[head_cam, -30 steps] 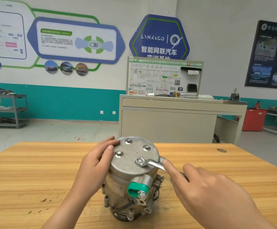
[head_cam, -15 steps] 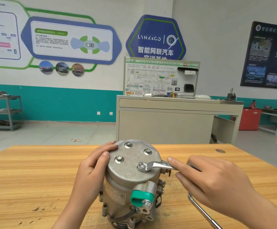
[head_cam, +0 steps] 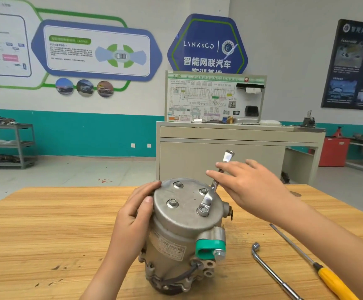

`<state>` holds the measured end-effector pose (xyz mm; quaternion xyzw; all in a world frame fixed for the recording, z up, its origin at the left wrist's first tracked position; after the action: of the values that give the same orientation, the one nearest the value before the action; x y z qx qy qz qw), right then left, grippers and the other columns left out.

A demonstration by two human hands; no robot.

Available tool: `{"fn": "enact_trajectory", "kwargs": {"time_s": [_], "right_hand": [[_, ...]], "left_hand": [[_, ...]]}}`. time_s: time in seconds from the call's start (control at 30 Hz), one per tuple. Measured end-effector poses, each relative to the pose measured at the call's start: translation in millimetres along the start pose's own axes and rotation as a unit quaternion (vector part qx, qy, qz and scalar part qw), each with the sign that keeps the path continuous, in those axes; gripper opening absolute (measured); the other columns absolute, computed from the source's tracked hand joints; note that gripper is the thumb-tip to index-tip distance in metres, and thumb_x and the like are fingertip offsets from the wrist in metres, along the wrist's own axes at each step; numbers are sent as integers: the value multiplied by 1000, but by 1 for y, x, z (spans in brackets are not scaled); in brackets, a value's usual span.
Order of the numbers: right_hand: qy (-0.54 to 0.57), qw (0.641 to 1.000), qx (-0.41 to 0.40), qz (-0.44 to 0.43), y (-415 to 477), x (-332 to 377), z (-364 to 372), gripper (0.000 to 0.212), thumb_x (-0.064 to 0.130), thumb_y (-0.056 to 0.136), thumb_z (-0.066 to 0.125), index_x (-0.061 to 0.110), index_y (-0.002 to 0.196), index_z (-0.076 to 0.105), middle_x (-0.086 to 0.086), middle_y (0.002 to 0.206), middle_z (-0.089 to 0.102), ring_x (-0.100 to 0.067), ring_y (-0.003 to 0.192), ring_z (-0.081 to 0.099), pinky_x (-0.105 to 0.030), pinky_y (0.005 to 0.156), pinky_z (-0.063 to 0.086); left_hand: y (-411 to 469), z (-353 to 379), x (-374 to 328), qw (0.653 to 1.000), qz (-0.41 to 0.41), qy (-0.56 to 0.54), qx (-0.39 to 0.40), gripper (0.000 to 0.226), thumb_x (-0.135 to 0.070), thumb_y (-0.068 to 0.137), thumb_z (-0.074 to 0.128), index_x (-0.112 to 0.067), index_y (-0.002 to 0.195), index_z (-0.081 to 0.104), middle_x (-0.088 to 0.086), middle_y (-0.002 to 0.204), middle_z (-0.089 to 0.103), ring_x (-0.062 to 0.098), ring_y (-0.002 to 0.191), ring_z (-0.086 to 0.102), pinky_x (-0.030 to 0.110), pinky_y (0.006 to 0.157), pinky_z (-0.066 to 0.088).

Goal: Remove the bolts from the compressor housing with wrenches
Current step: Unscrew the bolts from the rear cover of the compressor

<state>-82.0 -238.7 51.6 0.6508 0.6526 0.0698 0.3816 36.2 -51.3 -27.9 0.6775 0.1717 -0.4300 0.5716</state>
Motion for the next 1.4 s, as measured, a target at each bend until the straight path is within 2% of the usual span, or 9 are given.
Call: {"fn": "enact_trajectory", "kwargs": {"time_s": [0.1, 0.17, 0.33, 0.4, 0.53, 0.7, 0.83, 1.07, 1.4], "right_hand": [[-24, 998, 59, -28, 14, -8, 11, 45, 21, 101, 33, 32, 144, 24, 4, 149, 29, -13, 136, 28, -34, 108, 22], [-28, 997, 61, -42, 23, -10, 13, 44, 17, 98, 42, 23, 140, 36, -1, 144, 40, -18, 132, 37, -34, 105, 29], [-17, 995, -75, -66, 23, -9, 16, 29, -2, 58, 83, 3, 84, 72, -11, 89, 72, -25, 82, 70, -31, 62, 57], [8, 993, -114, -28, 17, -7, 9, 7, 0, 72, 70, 0, 79, 69, -12, 75, 70, -27, 66, 69, -28, 50, 52], [157, 958, -180, 159, -1, -19, -20, 20, 15, 96, 41, 1, 89, 54, -5, 46, 51, -29, 36, 49, -28, 36, 35], [98, 984, 16, 146, -47, -8, -41, 51, 44, 88, 18, 39, 138, 24, 7, 48, 45, -6, 40, 44, -23, 37, 36], [43, 979, 149, 130, -72, 16, -32, 51, 44, 97, 15, 49, 134, -20, 9, 77, 55, -9, 70, 55, -26, 62, 48], [-33, 973, 179, 142, -71, 31, -38, 62, 30, 98, 23, 42, 136, -25, 3, 66, 37, -12, 50, 30, -26, 43, 21], [-69, 949, 286, 115, -57, 57, -47, 79, -4, 81, 27, 11, 142, -20, -5, 64, 21, -15, 47, 25, -28, 41, 21]], "left_hand": [[-1, 5, -1, 1000, 9, -7, 1, 24, -20, 91, 47, -33, 103, 64, -25, 107, 63, -16, 105, 51, -1, 78, 38], [-1, 8, 0, 1000, 14, -17, -8, 31, -26, 81, 41, -31, 101, 64, -32, 106, 60, -16, 104, 51, 1, 79, 39], [-2, 15, 11, 997, -22, -68, -16, 38, -28, 76, 41, -23, 105, 64, -29, 124, 53, -8, 119, 46, 23, 96, 39], [-4, 14, 12, 997, -27, -76, -11, 42, -30, 76, 42, -25, 111, 62, -33, 131, 47, -13, 121, 43, 21, 95, 38], [-12, 10, 11, 999, -4, -44, -21, 43, -35, 75, 43, -36, 117, 55, -33, 130, 45, -20, 120, 37, 11, 90, 34], [-27, 8, 7, 995, 55, 54, -67, 57, -54, 65, 41, -41, 120, 42, -33, 122, 36, -22, 115, 35, 4, 87, 33], [-37, 12, 7, 985, 100, 97, -100, 57, -49, 62, 49, -39, 118, 42, -21, 122, 33, -22, 115, 32, -3, 88, 30], [-41, 19, 2, 985, 105, 82, -111, 53, -46, 67, 47, -34, 118, 41, -14, 132, 35, -20, 120, 31, -4, 91, 23], [-47, 39, -2, 983, 96, 107, -118, 61, -52, 63, 51, -34, 120, 40, -6, 127, 36, -22, 114, 32, -5, 85, 27]]}}
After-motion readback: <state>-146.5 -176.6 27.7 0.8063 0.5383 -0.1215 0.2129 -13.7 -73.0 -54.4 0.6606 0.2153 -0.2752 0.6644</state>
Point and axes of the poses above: each hand's wrist, its own y-axis towards the middle knuckle, its own z-axis out of the palm, x = y × z, the point moved 1 cm from there along y, towards the middle knuckle
